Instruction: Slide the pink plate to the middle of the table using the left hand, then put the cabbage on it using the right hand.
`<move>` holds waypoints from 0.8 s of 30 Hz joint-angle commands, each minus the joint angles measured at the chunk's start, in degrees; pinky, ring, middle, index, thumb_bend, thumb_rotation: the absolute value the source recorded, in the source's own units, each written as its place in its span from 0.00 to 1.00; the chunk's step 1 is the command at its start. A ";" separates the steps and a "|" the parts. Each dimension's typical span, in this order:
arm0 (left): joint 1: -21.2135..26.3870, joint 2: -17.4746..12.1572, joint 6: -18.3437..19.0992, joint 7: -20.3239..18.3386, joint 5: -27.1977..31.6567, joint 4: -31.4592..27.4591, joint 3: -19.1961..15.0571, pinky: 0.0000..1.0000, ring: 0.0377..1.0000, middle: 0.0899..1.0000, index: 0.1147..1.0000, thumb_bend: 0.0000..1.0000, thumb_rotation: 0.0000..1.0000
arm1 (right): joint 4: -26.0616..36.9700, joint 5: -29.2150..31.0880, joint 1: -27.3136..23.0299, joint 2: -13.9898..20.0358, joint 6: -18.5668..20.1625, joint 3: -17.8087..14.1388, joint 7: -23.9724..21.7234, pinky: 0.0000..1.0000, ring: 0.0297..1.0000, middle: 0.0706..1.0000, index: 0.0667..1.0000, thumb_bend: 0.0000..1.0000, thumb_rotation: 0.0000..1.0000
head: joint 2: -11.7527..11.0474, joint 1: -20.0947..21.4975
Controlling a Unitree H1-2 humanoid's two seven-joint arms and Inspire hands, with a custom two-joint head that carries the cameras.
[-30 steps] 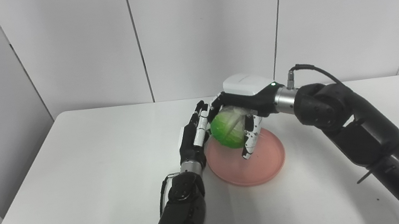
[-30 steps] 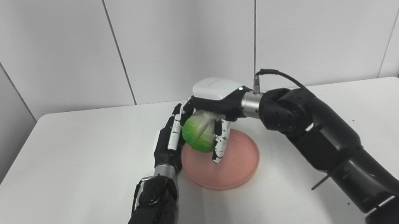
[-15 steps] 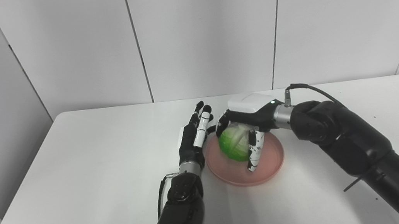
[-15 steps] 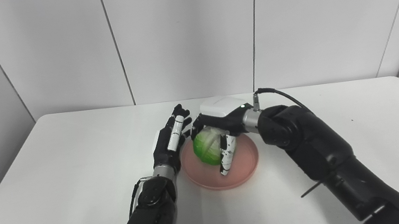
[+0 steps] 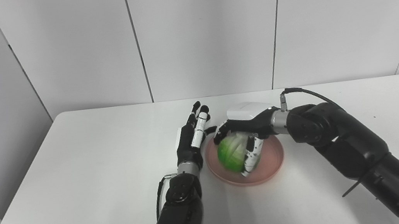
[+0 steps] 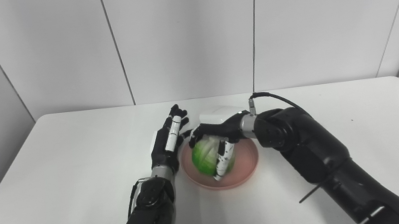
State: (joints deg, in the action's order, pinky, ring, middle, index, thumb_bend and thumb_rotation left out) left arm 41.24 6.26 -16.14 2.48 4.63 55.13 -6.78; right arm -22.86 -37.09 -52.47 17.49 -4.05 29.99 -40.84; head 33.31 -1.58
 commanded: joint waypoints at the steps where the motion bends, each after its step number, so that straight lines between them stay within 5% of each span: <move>1: -2.89 -0.94 5.67 0.19 1.24 1.65 -0.61 0.72 0.89 0.89 0.91 0.76 0.82 | 2.72 0.45 -2.46 0.77 3.33 -1.21 -1.14 0.93 0.99 0.98 0.86 1.00 0.37 | 0.09 0.03; 8: -3.71 -1.29 5.14 -0.23 2.10 0.17 -1.49 0.66 0.87 0.89 0.91 0.75 0.88 | 4.99 0.86 -1.98 3.09 1.91 -3.14 0.99 1.00 1.00 1.00 0.88 1.00 0.50 | 0.10 1.46; 12: -3.96 -1.35 4.56 0.51 2.20 -1.14 -1.85 0.64 0.86 0.88 0.88 0.77 0.92 | 3.27 4.43 1.20 3.22 -4.28 -8.18 10.46 0.94 0.94 0.91 0.83 1.00 0.81 | 0.03 1.72; 16: -4.16 -2.04 3.01 1.42 0.61 -2.78 -1.04 0.67 0.86 0.87 0.88 0.80 0.94 | 1.72 13.57 6.89 -0.72 -5.89 -18.75 21.94 0.77 0.86 0.87 0.84 0.92 0.91 | -0.02 2.06; 19: -4.51 -2.19 0.40 4.94 -2.54 -4.24 0.13 0.71 0.85 0.86 0.86 0.78 0.92 | -1.73 22.56 10.86 -6.37 -9.23 -27.62 30.85 0.75 0.82 0.83 0.84 0.91 0.97 | -0.07 2.38; 21: -4.75 -2.08 -2.46 8.06 -5.19 -4.42 1.09 0.87 0.89 0.89 0.86 0.72 0.88 | -4.27 27.97 12.36 -9.80 -10.86 -32.22 34.48 0.73 0.80 0.83 0.85 0.86 0.98 | -0.05 2.59; 24: -5.05 -1.84 -5.29 12.27 -8.42 -4.59 2.32 0.93 0.91 0.91 0.86 0.67 0.85 | -8.53 33.16 13.76 -13.65 -12.31 -36.81 39.20 0.76 0.81 0.85 0.87 0.84 0.99 | 0.00 2.92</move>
State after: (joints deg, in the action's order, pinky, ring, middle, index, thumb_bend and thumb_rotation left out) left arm 37.75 4.56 -18.78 12.09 -1.99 49.85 -4.94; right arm -31.21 -6.87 -35.88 5.18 -12.57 -5.32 -4.35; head 33.31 1.40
